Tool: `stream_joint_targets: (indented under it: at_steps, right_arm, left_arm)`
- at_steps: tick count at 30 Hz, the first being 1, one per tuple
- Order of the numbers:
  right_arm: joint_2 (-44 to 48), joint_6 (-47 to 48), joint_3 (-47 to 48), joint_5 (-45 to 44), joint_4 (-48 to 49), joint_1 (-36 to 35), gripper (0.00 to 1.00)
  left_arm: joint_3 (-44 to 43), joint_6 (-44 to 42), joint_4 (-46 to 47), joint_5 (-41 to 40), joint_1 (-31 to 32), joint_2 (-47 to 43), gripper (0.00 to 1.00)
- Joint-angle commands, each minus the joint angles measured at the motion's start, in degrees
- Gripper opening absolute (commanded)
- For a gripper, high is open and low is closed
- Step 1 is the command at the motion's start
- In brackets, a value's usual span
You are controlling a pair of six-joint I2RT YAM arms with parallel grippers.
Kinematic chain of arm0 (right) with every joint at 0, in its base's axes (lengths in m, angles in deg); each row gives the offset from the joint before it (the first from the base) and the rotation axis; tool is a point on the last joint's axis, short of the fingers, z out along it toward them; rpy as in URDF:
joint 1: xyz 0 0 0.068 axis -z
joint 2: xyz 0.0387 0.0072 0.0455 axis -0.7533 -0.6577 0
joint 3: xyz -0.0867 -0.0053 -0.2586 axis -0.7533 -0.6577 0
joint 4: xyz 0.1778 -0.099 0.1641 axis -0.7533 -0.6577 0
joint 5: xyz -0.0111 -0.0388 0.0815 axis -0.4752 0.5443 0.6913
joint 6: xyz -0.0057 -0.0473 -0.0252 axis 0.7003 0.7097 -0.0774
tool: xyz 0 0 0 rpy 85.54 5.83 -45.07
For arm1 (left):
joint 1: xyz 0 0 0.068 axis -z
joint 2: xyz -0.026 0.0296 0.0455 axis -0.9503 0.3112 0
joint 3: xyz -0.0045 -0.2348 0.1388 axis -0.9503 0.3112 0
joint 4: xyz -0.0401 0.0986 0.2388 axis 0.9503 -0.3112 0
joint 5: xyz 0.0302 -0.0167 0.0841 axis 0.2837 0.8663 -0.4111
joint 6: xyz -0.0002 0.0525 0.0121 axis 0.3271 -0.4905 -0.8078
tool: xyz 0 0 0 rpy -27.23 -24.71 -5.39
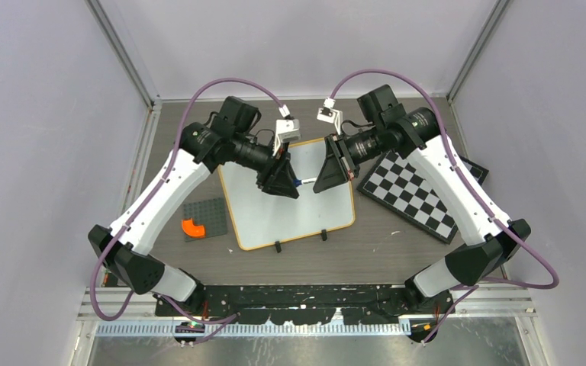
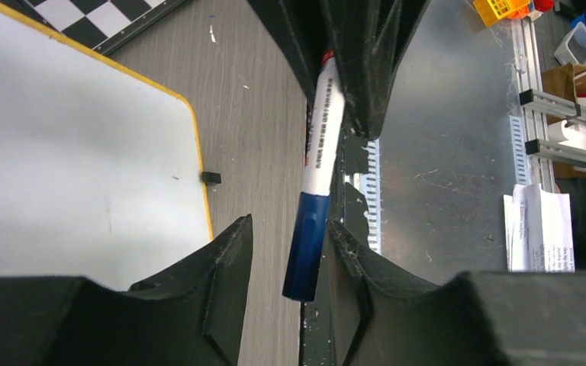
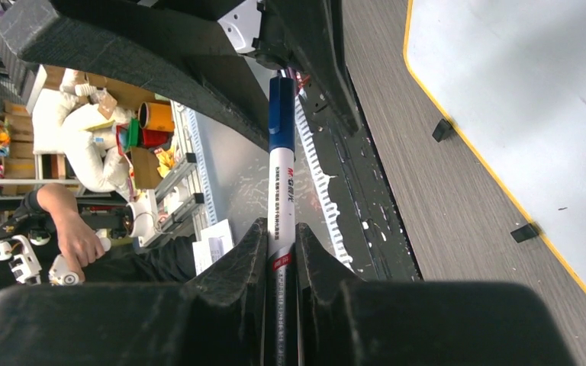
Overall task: Write a sentence on the whiteboard
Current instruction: Pass from the left arm to the right, then open the pen cap from the whiteboard marker, then place the pen cap at the center of the board.
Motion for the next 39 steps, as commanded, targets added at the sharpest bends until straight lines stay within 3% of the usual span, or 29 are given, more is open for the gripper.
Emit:
stream_joint_targets:
  at_steps: [1, 6, 11, 18, 29, 32, 34, 39]
  right_arm:
    - [-0.3, 1.7, 2.4, -0.5, -1.8, -0.2, 0.00]
    - [-0.6, 3.0, 2.3, -0.5, -2.5, -0.2, 0.00]
    - [-0.1, 3.4, 2.5, -0.6, -2.7, 0.1, 0.00]
    - [0.1, 7.2, 3.5, 2.1, -6.5, 5.3, 0.00]
    - [-0.6, 19.7, 8.4, 2.8, -21.2, 15.1, 0.00]
    - [0.4, 20.5, 7.3, 3.4, -21.7, 16.5, 0.00]
    - [1.5, 20.5, 5.6, 3.7, -21.2, 16.7, 0.00]
    - [4.5, 17.5, 0.4, 2.6, -16.1, 16.7, 0.00]
  left_arm:
    - [-0.1, 0.4, 0.9, -1.6, -0.6, -2.9, 0.42]
    - [-0.2, 1.2, 1.0, 1.8, -0.6, -2.6, 0.33]
    - [0.1, 0.9, 0.6, 3.2, -1.1, -2.4, 0.01]
    - [2.8, 0.7, -0.1, 4.3, -5.2, -3.3, 0.00]
    - [2.1, -6.9, -10.6, 3.4, -11.7, -4.1, 0.00]
    - [1.7, -4.6, -8.5, 6.5, -18.4, -5.6, 0.00]
    - [2.8, -0.8, -3.5, 6.5, -26.3, -7.5, 0.00]
    - [6.2, 0.4, 1.8, -4.8, -40.9, -9.3, 0.00]
